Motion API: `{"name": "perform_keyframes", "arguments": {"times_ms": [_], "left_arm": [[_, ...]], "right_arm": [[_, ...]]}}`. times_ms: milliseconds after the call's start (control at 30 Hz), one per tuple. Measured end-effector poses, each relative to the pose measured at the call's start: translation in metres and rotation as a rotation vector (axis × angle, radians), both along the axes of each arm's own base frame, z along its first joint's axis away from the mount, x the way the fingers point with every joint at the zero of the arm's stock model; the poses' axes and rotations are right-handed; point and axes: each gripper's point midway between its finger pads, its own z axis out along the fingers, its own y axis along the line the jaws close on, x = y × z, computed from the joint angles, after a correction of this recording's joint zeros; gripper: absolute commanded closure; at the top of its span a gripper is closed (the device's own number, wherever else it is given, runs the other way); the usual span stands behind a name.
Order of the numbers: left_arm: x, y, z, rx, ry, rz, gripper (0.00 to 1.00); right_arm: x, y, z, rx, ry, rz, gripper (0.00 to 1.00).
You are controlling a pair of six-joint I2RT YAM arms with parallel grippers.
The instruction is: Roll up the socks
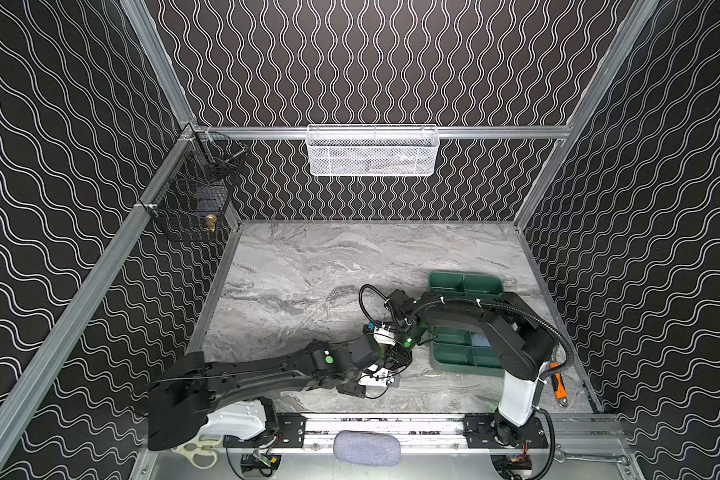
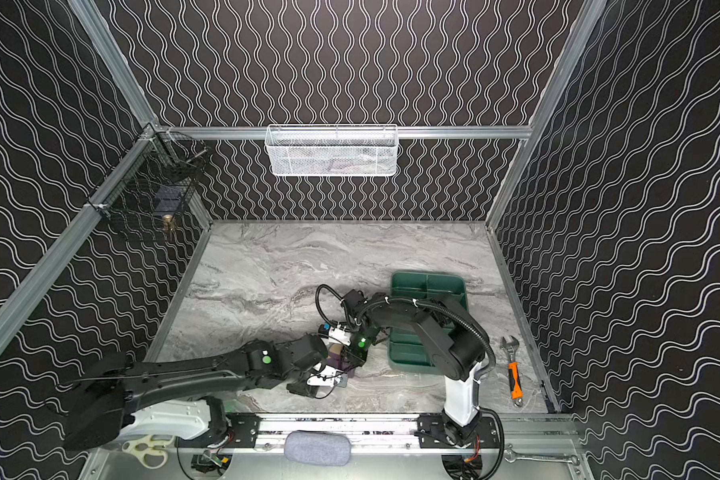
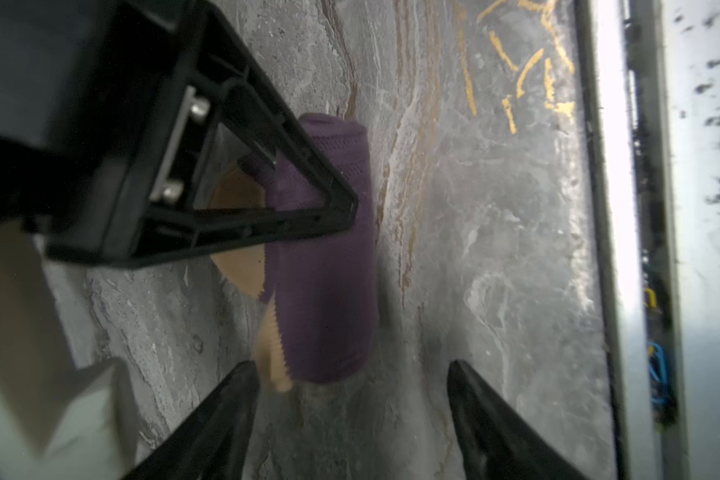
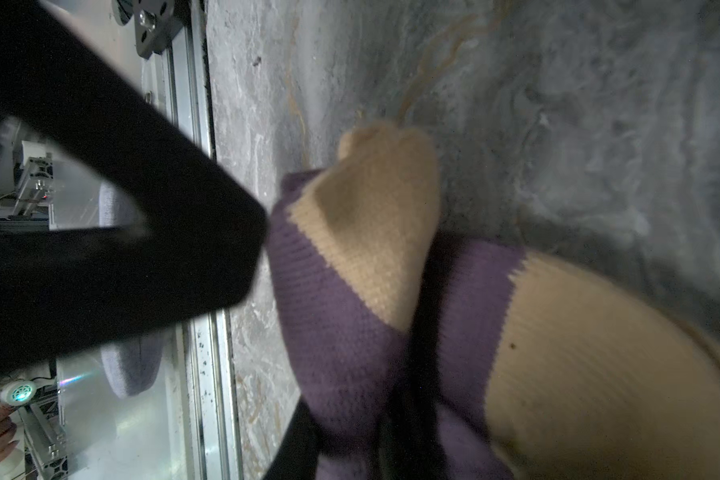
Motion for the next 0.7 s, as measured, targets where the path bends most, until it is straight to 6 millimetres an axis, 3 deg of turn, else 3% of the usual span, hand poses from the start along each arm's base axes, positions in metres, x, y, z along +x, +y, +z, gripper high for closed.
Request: {"name": "perform_keyframes", "arguments": {"times_ms": [100,200,533,700], "left_arm": [[0.006,-0.005,-0.012,0.026,-0.022,-0.017,0.27],[0.011,-0.012,-0.022,0.035,-0.035,-0.029,0.35],[0.022,-0.021,-0.05,0.114,-0.03,-0.019,0.88],[0.029,-0.03,-0.05,0.109,-0.047,-0.011,0.98]], "right_arm": [[-0.001,0.001,0.0,-0.004,0.02,-0.001,1.0],[-0.001,0.001,0.0,-0.006,0.034,-0.002,1.0],[0.002,0.0,0.004,0.003,0.026,-0.012,0.99],[0.015,-0.011,0.009,-0.022,-0.07,-0.033,0.73]]}}
